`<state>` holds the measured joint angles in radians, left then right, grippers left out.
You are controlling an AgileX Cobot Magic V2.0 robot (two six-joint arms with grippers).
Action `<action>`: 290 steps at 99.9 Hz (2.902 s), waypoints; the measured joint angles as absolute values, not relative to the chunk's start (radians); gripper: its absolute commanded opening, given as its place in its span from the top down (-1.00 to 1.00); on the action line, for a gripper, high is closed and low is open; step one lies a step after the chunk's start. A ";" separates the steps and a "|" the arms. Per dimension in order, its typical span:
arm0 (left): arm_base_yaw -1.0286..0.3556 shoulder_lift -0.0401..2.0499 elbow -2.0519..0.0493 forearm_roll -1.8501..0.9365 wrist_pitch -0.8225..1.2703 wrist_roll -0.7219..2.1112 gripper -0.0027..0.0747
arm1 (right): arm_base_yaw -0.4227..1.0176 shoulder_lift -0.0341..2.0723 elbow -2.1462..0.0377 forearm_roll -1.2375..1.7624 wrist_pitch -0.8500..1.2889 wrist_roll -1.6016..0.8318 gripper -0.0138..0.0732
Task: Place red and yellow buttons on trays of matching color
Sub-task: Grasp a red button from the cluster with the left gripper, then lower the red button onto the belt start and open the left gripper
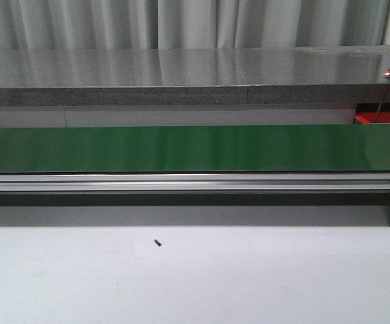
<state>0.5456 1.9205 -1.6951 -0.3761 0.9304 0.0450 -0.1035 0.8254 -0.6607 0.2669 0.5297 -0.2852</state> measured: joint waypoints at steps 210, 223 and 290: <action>0.485 1.967 -1.997 -0.172 1.081 -0.084 0.44 | -0.104 0.825 -0.659 0.273 0.533 -0.285 0.85; 0.420 1.861 -1.899 -0.141 1.081 -0.080 0.44 | -0.104 0.825 -0.659 0.273 0.533 -0.285 0.85; 0.308 1.619 -1.340 -0.094 0.877 -0.036 0.44 | -0.104 0.825 -0.659 0.275 0.533 -0.285 0.85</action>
<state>0.3080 1.6188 -1.3395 -0.0939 0.8770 -0.0364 -0.1035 0.8254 -0.6590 0.2748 0.5333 -0.2852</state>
